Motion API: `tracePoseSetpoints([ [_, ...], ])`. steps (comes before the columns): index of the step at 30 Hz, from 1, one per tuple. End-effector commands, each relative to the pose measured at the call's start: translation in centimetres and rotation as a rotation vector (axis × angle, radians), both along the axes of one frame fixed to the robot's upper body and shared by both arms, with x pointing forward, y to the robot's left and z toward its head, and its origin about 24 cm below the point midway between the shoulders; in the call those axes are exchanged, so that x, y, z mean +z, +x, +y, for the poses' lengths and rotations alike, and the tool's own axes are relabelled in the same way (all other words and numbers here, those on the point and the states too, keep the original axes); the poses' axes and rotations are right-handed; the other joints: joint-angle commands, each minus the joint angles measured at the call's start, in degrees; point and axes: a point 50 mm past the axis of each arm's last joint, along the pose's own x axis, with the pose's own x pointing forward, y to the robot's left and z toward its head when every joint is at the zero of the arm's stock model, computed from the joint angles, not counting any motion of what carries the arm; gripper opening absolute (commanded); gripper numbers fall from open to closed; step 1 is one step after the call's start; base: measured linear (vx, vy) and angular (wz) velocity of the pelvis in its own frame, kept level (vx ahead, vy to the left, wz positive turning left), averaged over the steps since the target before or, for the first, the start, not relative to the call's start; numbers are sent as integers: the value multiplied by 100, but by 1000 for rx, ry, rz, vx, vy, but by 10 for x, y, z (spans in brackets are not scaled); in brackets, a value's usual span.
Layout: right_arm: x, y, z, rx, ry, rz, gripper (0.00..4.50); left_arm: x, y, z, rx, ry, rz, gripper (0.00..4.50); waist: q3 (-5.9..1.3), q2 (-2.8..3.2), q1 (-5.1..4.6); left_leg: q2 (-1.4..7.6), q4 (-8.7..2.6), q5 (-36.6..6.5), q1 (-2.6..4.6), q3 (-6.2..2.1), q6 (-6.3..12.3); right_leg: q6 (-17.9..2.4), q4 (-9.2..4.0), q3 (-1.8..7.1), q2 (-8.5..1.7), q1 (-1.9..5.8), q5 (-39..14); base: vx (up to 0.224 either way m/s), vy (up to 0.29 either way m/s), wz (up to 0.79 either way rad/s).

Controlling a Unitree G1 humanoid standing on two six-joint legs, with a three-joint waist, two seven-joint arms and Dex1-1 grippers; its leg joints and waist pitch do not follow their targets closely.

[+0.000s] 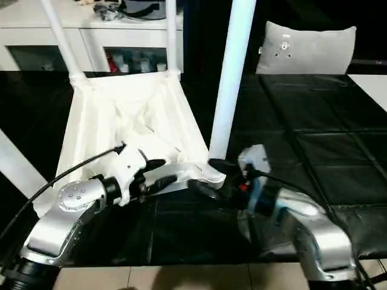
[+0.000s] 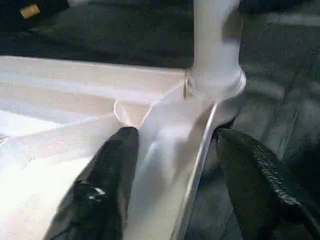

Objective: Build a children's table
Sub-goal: Rotate leg to tighten

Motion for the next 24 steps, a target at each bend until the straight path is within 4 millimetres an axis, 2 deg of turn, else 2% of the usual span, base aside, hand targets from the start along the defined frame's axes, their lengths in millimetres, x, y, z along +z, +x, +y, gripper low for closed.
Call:
tracePoseSetpoints([
  [1, 2, 4, 3, -7, -15, -16, 450, -4, 7, 5, 4, 119, -49, 314, -301, -39, -8, 420, -451, -884, 10, -209, 317, -73, -496, 435, -517, 269, -2249, 0, 0, 0],
  [4, 2, 7, 4, -12, -22, -19, 450, -3, 13, 9, 18, 187, -95, 334, -303, -21, 2, 409, -449, -849, 5, -213, 318, -37, -495, 433, -520, 279, -2221, 0, 0, 0],
  [7, 1, 13, 10, -32, -40, -31, 450, -4, 21, 15, 30, 297, -150, 353, -321, 10, -9, 415, -448, -812, 5, -224, 281, -102, -455, 434, -504, 273, -2021, 0, 0, 0],
  [11, 1, 20, 17, -60, -47, -44, 450, -5, 30, 20, 67, 383, -209, 386, -320, 6, -18, 420, -453, -850, -1, -222, 250, -189, -445, 441, -539, 296, -1968, 0, 0, 0],
  [16, 2, 25, 24, -70, -42, -53, 450, -4, 37, 26, 115, 439, -284, 434, -327, 16, -16, 423, -448, -875, 4, -217, 219, -199, -445, 449, -540, 284, -1960, 0, 0, 0],
  [17, 1, 25, 26, -65, -41, -53, 450, -2, 39, 27, 137, 430, -298, 440, -332, -32, -14, 433, -453, -856, 4, -220, 227, -203, -432, 450, -544, 292, -1926, 0, 0, 0],
  [18, 1, 25, 27, -63, -42, -54, 450, -2, 40, 29, 149, 435, -310, 440, -334, -12, -1, 430, -448, -834, -2, -220, 230, -229, -415, 454, -552, 295, -1895, 0, 0, 0],
  [21, 2, 26, 30, -52, -43, -57, 450, 1, 40, 29, 184, 368, -307, 446, -335, -4, 6, 446, -446, -763, -1, -217, 256, -299, -400, 465, -561, 284, -1816, 0, 0, 0],
  [22, 2, 27, 31, -51, -41, -58, 450, 4, 39, 27, 203, 299, -297, 446, -334, -21, 5, 449, -444, -756, -2, -207, 252, -325, -401, 467, -568, 286, -1813, 0, 0, 0],
  [23, 3, 27, 31, -51, -40, -59, 450, 6, 39, 25, 216, 253, -292, 446, -330, -12, 15, 456, -444, -770, 2, -208, 227, -361, -407, 466, -582, 284, -1852, 0, 0, 0],
  [24, 4, 27, 31, -49, -34, -58, 450, 10, 37, 22, 213, 182, -276, 446, -331, -50, 10, 456, -445, -779, 0, -200, 232, -367, -411, 468, -574, 281, -1868, 0, 0, 0],
])
